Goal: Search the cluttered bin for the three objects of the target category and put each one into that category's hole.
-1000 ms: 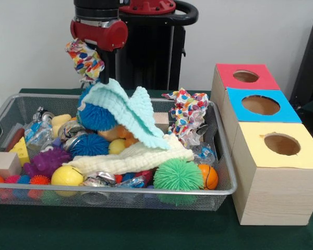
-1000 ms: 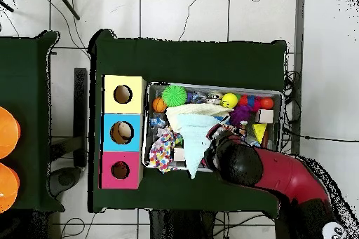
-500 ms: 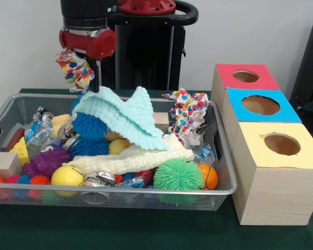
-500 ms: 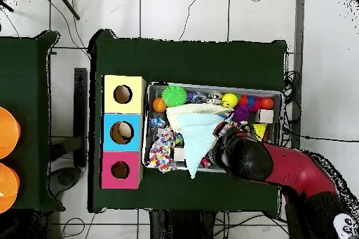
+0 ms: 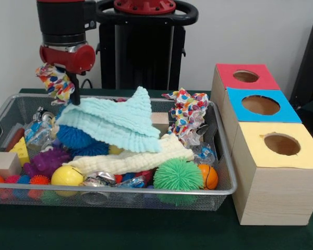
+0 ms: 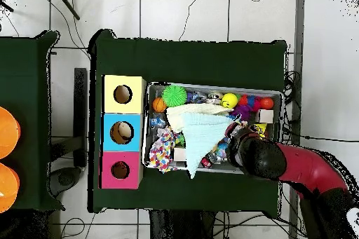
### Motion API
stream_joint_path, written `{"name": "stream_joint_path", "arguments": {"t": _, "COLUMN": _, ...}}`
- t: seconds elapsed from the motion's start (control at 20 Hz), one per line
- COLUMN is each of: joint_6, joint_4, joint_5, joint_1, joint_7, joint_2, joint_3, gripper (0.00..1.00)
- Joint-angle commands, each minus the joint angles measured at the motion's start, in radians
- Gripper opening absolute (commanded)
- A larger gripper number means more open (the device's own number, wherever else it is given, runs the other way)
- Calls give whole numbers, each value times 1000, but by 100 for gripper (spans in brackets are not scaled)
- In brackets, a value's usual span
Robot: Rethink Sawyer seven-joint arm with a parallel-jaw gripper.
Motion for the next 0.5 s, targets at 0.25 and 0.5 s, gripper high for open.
{"name": "stream_joint_path", "arguments": {"t": 0.25, "joint_6": 108, "joint_4": -136, "joint_5": -122, "joint_1": -90, "joint_7": -307, "joint_2": 103, "joint_3": 150, "gripper": 0}}
{"name": "stream_joint_path", "arguments": {"t": 0.5, "joint_6": 124, "joint_4": -150, "joint_5": -150, "joint_1": -121, "joint_7": -320, "joint_2": 114, "joint_3": 177, "gripper": 0}}
